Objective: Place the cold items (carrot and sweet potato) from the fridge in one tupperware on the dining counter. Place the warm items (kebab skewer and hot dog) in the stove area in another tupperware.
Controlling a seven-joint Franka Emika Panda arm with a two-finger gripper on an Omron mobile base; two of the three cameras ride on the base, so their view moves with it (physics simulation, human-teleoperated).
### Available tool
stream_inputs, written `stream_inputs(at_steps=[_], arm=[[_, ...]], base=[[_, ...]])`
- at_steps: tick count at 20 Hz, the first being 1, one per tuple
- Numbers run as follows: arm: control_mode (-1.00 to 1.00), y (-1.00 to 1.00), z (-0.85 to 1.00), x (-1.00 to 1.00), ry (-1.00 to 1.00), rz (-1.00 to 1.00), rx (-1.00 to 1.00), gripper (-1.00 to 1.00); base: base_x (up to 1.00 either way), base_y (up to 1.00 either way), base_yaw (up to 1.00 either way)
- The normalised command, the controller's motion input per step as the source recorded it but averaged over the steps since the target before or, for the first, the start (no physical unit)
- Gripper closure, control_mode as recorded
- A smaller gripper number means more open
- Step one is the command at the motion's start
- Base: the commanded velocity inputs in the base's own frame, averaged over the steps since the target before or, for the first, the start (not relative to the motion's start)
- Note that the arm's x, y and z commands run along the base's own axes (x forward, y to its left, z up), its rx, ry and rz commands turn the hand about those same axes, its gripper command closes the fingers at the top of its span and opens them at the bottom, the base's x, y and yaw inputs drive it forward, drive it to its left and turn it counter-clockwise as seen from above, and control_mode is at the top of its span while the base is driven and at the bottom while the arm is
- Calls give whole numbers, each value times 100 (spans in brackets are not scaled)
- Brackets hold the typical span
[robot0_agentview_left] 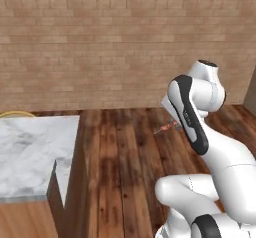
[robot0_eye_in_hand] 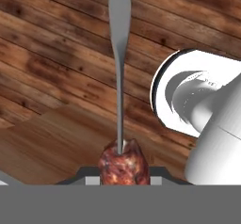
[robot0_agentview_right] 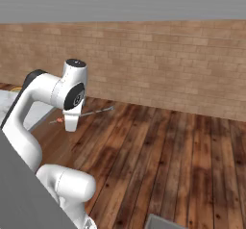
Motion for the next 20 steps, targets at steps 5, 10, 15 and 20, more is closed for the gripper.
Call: stream_inputs(at_steps=[5, 10, 15, 20], arm=[[100, 0, 0, 0, 0, 0, 0, 100], [100, 0, 0, 0, 0, 0, 0, 100], [100, 0, 0, 0, 0, 0, 0, 100], [100, 0, 0, 0, 0, 0, 0, 100]], base=[[100, -49, 29], [100, -42, 42], [100, -42, 45], [98, -45, 50]])
